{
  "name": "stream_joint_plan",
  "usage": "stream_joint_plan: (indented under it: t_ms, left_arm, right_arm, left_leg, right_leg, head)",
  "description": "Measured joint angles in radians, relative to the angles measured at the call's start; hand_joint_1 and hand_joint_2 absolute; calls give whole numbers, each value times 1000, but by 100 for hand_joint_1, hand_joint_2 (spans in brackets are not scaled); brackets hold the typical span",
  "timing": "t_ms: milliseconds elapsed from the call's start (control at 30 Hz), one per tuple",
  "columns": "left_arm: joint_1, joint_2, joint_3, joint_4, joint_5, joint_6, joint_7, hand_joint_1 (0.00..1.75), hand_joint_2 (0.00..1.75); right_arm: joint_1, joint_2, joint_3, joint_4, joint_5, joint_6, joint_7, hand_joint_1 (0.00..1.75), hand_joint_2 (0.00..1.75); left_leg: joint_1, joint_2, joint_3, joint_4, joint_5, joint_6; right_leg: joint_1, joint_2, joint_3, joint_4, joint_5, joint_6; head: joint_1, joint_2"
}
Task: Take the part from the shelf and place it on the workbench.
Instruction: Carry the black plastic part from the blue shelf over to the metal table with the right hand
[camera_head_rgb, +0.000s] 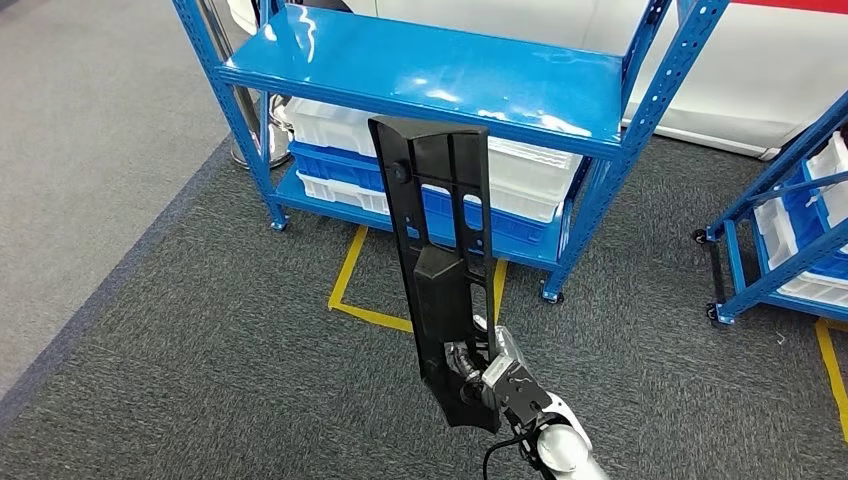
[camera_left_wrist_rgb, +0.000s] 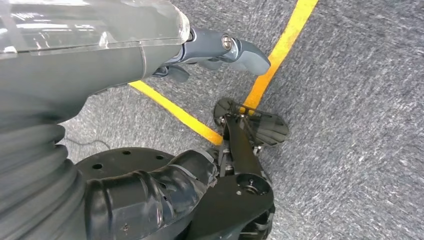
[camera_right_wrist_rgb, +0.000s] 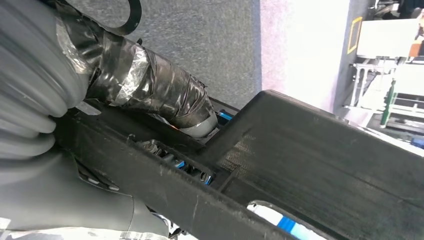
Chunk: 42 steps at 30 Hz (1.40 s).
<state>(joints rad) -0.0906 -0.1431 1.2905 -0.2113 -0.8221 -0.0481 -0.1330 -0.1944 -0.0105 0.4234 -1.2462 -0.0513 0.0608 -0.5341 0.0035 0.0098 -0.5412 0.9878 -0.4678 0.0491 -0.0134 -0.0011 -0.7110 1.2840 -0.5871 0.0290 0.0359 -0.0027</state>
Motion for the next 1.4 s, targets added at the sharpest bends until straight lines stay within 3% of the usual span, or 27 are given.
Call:
stream_joint_plan:
  t_ms: [33, 67, 167, 233, 333, 400, 467, 533, 567, 633, 700, 733, 800, 867, 900, 967, 1000, 1033, 1067, 1100, 1167, 1233, 1300, 1333, 1400]
  left_arm:
    - [1, 0, 0, 0, 0, 0, 0, 0, 175]
    - [1, 0, 0, 0, 0, 0, 1, 0, 175]
    - [-1, -1, 0, 0, -1, 0, 2, 0, 175]
    - [-3, -3, 0, 0, -1, 0, 2, 0, 175]
    - [0, -2, 0, 0, -1, 0, 4, 0, 175]
    - [1, 0, 0, 0, -1, 0, 4, 0, 175]
    - [0, 0, 0, 0, -1, 0, 4, 0, 175]
    - [1, 0, 0, 0, -1, 0, 4, 0, 175]
    - [2, 0, 0, 0, -1, -1, 4, 0, 175]
    - [3, 1, 0, 0, -2, -1, 4, 0, 175]
    - [0, 2, 0, 0, -4, -1, 4, 0, 175]
    - [-1, 2, -1, 0, -7, -1, 4, 0, 175]
    - [1, 3, -1, 0, -12, -1, 5, 0, 175]
    - [3, 4, -1, 0, -17, 1, 8, 0, 175]
    - [3, 5, -2, 0, -20, 1, 10, 0, 175]
    - [1, 6, -6, 0, -27, 2, 13, 0, 175]
    - [1, 6, -9, 0, -30, 2, 15, 0, 175]
    - [1, 6, -12, 0, -34, 2, 17, 0, 175]
    - [2, 6, -15, 0, -38, 2, 18, 0, 175]
    - [2, 5, -18, 0, -44, 2, 20, 0, 175]
    - [2, 3, -24, 0, -55, 2, 24, 0, 175]
    - [1, 1, -30, 1, -61, 2, 27, 0, 175]
    - [3, 1, -36, 1, -63, 2, 29, 0, 175]
    - [5, 2, -38, 1, -64, 2, 29, 0, 175]
    - [7, 2, -41, 1, -68, 1, 33, 0, 175]
  right_arm:
    - [2, -1, 0, 0, 2, 0, 0, 175, 175]
    - [3, -1, 0, 0, 5, 0, 1, 175, 175]
    - [3, -2, 0, 0, 13, -1, 1, 175, 175]
    - [5, -4, 0, -1, 16, -2, 1, 175, 175]
    - [7, -6, 0, -5, 17, -2, 1, 175, 175]
    - [6, -7, 0, -8, 17, -2, 0, 175, 175]
    - [7, -7, 0, -9, 17, -2, 0, 175, 175]
    - [10, -8, 0, -9, 17, -2, 0, 175, 175]
    - [11, -8, 0, -9, 17, -2, 0, 175, 175]
    - [12, -8, 0, -9, 18, -2, 0, 175, 175]
    - [13, -8, 0, -13, 18, -1, -1, 175, 175]
    - [13, -8, 0, -16, 18, 0, -2, 175, 175]
    - [14, -8, 0, -22, 17, 6, -6, 175, 175]
    - [15, -6, 0, -30, 11, 21, -14, 175, 175]
    - [17, -4, 0, -34, 8, 29, -19, 175, 175]
    - [23, 0, 2, -40, -1, 44, -27, 175, 175]
    - [26, 2, 5, -41, -4, 51, -29, 175, 175]
    - [29, 5, 8, -42, -8, 57, -31, 175, 175]
    - [31, 8, 13, -42, -13, 66, -33, 175, 175]
    - [31, 12, 18, -42, -19, 76, -36, 175, 175]
    - [30, 22, 28, -45, -31, 95, -41, 175, 175]
    - [27, 30, 36, -48, -38, 106, -45, 175, 175]
    - [26, 37, 43, -49, -40, 111, -46, 175, 175]
    - [25, 41, 47, -50, -41, 113, -46, 175, 175]
    - [21, 49, 54, -50, -46, 123, -49, 175, 175]
  left_leg:
    - [-1, -3, -3, 3, 0, 0]
    - [-1, -8, -6, 7, 0, 0]
    - [-3, -26, -13, 22, -4, -7]
    - [-2, -38, -24, 28, -3, -17]
    - [-1, -50, -34, 35, -6, -34]
    - [1, -40, -62, 93, -44, -46]
    - [6, -28, -121, 216, -103, -57]
    - [12, -22, -162, 298, -119, -65]
    - [15, -18, -157, 287, -100, -68]
    - [18, 5, -99, 165, -34, -71]
    - [13, 30, -48, 56, 2, -64]
    - [10, 35, -41, 36, 4, -57]
    - [7, 20, -45, 33, 8, -41]
    - [9, 6, -46, 27, 15, -26]
    - [10, 0, -46, 24, 19, -18]
    - [8, -16, -50, 24, 23, -9]
    - [6, -25, -52, 25, 24, -7]
    - [4, -36, -53, 27, 24, -6]
    - [2, -48, -54, 28, 25, -6]
    - [1, -60, -55, 30, 25, -6]
    - [-2, -81, -57, 35, 24, -8]
    - [-1, -100, -64, 39, 26, -17]
    - [2, -119, -72, 37, 31, -31]
    - [3, -117, -74, 38, 31, -37]
    - [2, -81, -92, 76, 4, -49]
  right_leg:
    - [0, 0, -4, 14, 4, 1]
    - [0, 1, 12, -12, 26, 0]
    - [0, 30, 108, -194, 105, -10]
    - [2, 45, 131, -245, 110, -17]
    - [-1, 25, 133, -258, 116, -29]
    - [-8, 9, 137, -269, 121, -41]
    - [-7, -8, 136, -269, 122, -45]
    - [-7, -26, 134, -266, 122, -45]
    - [-8, -34, 134, -264, 121, -44]
    - [-11, -48, 135, -260, 117, -38]
    - [-7, -60, 135, -255, 113, -27]
    - [-4, -66, 134, -255, 113, -22]
    - [-2, -76, 135, -256, 114, -9]
    - [-6, -60, 129, -236, 95, 1]
    - [-8, -43, 114, -201, 69, 4]
    - [-8, -14, 59, -76, -1, 3]
    - [-7, -9, 30, -13, -25, 2]
    - [-7, -6, 13, 25, -31, 1]
    - [-6, -4, 14, 24, -17, -3]
    - [-6, 1, 33, -16, 14, -7]
    - [-5, 36, 97, -151, 79, -20]
    - [-3, 66, 132, -232, 100, -25]
    - [-2, 59, 135, -245, 99, -28]
    - [-3, 49, 137, -250, 102, -33]
    - [-8, 27, 142, -261, 108, -44]
  head:
    - [0, 0]
    - [0, 0]
    - [0, 0]
    - [0, 0]
    - [0, 0]
    - [-3, 0]
    - [-6, 0]
    - [-6, 0]
    - [-6, 0]
    - [-6, 0]
    - [-6, 0]
    - [-5, 0]
    - [-4, 0]
    - [-4, 0]
    - [-4, 0]
    - [-4, 0]
    - [-4, 0]
    - [-4, 0]
    - [-4, 0]
    - [-4, 0]
    - [-5, 0]
    - [-5, 0]
    - [-5, 0]
    - [-5, 0]
    - [-9, 0]
